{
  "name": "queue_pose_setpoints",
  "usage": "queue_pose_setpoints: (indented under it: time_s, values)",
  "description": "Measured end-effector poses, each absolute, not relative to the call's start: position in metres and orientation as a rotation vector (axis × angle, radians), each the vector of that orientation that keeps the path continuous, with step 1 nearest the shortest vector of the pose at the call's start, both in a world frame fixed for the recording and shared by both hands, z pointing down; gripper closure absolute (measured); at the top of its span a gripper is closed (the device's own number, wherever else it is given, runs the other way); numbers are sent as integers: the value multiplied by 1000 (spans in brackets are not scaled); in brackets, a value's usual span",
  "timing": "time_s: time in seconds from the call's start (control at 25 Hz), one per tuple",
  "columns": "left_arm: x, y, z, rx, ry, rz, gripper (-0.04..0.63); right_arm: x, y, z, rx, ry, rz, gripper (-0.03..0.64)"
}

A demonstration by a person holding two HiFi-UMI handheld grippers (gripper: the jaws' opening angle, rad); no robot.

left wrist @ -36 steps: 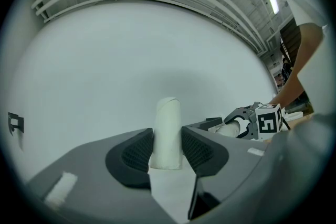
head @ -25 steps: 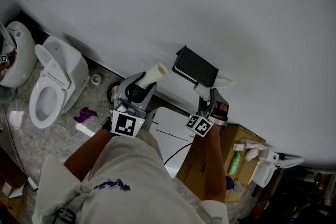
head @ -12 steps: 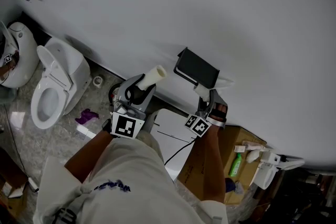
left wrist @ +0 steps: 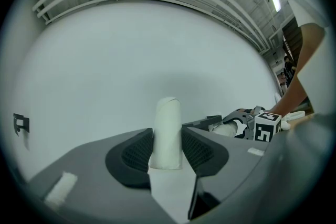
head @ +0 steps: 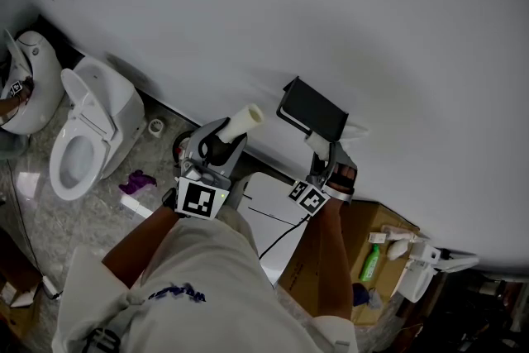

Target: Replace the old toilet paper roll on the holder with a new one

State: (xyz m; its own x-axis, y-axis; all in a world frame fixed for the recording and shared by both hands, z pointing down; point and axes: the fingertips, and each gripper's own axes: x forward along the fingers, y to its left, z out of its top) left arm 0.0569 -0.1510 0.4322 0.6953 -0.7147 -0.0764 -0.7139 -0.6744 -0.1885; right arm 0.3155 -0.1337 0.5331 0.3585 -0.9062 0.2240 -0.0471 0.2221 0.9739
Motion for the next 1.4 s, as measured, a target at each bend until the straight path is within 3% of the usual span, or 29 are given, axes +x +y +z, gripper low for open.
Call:
queue_pose_setpoints:
  time_s: [1.4]
  values:
    - [50,-151,430,-2690,1183,-11,420,290,-148,540,1213,-1057,-798,308]
